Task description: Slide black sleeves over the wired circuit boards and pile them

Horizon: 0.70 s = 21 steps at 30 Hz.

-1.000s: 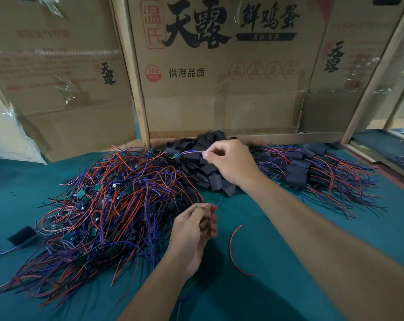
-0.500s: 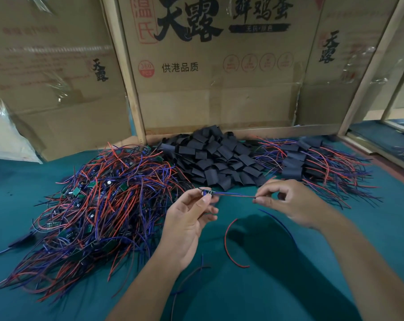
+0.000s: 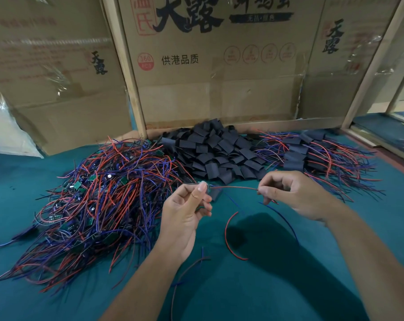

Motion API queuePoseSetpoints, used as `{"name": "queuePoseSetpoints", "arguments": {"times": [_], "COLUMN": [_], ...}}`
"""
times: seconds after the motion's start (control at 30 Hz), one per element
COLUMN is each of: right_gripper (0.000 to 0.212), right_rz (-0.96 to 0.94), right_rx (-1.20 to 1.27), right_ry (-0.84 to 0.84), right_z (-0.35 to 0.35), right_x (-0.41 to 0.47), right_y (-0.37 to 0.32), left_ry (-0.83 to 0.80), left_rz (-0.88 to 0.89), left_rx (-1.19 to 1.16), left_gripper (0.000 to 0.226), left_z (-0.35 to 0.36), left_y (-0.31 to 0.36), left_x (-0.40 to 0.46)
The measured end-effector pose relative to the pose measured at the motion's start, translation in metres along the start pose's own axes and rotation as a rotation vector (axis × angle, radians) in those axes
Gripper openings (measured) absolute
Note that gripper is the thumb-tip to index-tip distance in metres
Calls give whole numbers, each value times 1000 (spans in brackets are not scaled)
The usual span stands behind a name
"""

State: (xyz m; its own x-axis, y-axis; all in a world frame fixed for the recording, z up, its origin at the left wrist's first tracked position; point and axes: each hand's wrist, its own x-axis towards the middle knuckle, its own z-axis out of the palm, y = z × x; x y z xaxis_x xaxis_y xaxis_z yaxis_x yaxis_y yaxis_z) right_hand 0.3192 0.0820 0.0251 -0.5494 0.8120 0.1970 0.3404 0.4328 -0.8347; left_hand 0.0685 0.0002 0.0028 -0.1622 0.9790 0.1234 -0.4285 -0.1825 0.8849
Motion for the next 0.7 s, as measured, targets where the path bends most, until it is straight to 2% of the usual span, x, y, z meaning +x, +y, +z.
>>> {"name": "queuePoseSetpoints", "arguments": {"times": [0.13, 0.27, 0.37, 0.53, 0.63, 0.7], "right_gripper": [12, 11, 14, 25, 44, 52], "right_rz": [47, 93, 31, 45, 17, 32], "right_rx": [114, -15, -302, -585, -742, -759], "right_ry": [16, 103, 1, -155, -318, -309], "right_z": [6, 24, 49, 66, 72, 78], "right_x": [0, 13, 35, 81, 100, 111], "right_y": [-1, 0, -6, -18, -20, -17], "left_ry": [58, 114, 164, 144, 133, 135], "left_rz": [66, 96, 80, 84, 75, 59], "left_rx": [-22, -102, -121, -74, -57, -91], "left_gripper": [21, 27, 32, 38, 36, 33], "left_z": [-3, -13, -16, -17, -20, -19], "left_y": [11, 23, 23, 21, 22, 21], "left_x": [2, 9, 11, 11, 11, 12]}}
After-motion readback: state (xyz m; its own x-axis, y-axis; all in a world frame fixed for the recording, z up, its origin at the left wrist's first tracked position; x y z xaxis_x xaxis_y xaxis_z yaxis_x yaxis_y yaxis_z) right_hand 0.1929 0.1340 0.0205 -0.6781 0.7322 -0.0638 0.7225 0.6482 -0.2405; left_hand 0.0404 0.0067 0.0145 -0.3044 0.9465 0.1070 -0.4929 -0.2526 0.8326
